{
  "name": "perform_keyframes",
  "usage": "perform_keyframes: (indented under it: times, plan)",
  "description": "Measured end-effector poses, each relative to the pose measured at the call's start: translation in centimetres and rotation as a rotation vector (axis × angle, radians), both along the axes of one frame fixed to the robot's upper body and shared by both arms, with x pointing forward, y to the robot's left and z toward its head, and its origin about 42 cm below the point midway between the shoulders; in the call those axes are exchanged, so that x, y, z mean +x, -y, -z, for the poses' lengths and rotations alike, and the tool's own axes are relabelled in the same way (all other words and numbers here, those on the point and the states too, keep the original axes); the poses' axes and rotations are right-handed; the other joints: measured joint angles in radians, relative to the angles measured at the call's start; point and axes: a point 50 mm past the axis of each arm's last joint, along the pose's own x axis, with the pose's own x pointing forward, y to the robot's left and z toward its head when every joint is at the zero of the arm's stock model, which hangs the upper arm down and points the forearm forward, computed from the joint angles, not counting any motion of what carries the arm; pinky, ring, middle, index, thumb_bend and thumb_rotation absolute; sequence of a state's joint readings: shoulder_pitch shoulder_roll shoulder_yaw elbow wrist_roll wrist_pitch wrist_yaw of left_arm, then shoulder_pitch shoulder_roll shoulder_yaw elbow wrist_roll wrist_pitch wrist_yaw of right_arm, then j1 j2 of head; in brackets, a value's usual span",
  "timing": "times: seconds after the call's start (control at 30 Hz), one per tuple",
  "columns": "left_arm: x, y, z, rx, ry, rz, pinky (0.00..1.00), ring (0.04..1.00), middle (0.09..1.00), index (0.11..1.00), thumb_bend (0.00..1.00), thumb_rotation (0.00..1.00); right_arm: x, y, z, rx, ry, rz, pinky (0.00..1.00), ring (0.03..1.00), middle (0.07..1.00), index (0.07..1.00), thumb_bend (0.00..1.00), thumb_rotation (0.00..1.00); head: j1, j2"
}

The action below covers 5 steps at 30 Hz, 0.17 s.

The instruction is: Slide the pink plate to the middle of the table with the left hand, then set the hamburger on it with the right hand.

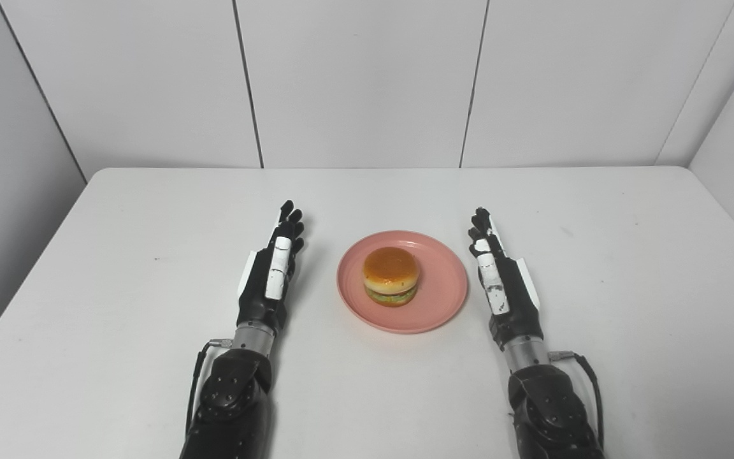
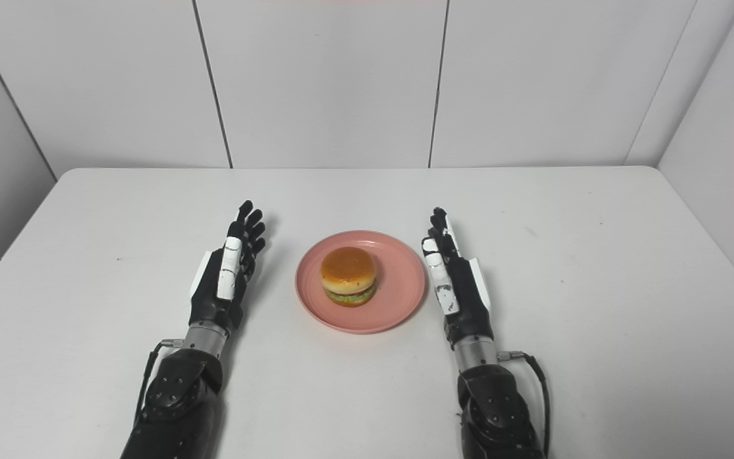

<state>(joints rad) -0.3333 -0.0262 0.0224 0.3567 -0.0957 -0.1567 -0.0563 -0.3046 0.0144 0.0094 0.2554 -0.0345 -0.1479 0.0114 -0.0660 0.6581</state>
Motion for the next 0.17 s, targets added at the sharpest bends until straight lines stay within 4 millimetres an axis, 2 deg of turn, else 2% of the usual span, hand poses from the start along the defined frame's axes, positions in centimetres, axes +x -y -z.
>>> perform_keyframes:
  times: [0.17]
  plan:
    - [0.23,0.07,0.09,0.003,-0.020,0.004,1.00,1.000,1.000,1.000,0.80,1.00,0.41,0.02,-0.01,-0.003,-0.004,0.011,1.00,1.000,1.000,1.000,0.71,1.00,-0.002,0.003]
